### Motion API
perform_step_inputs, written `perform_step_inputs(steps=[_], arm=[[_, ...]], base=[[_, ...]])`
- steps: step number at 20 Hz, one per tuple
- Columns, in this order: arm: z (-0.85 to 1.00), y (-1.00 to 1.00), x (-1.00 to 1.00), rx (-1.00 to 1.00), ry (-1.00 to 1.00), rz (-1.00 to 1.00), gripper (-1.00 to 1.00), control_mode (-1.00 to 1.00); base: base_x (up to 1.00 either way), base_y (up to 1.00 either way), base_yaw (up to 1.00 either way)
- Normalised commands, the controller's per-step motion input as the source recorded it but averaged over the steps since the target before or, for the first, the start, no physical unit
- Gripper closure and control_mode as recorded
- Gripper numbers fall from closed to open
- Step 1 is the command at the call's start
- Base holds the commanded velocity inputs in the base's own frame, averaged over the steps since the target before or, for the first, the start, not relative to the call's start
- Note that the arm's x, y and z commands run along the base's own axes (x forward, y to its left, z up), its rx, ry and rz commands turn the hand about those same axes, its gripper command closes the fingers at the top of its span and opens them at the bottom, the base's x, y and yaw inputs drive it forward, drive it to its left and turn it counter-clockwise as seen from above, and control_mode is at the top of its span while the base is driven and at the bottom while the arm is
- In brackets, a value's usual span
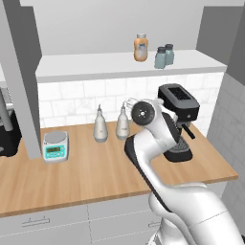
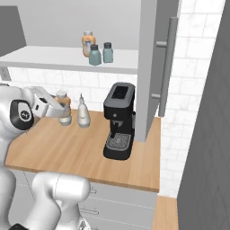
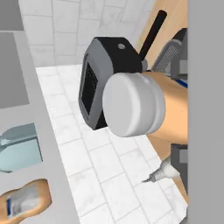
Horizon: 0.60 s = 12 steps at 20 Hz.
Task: Put the shaker and condiment bottle from the counter next to their counterparts in the cabinet.
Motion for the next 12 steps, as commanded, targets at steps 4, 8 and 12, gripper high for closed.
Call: perform_step_inputs(steps=[4, 8, 12], arm=[[0.77, 0.0, -0.01, 0.0, -0.12, 0.0, 1.0, -1.0], [0.82, 0.0, -0.14, -0.01, -0.18, 0.0, 1.0, -1.0], [0.74, 0.0, -0.18, 0.0, -0.16, 0.02, 1.0, -1.0]], base=[[0.0, 0.0, 0.0], [0.0, 0.0, 0.0], [0.0, 0.0, 0.0]])
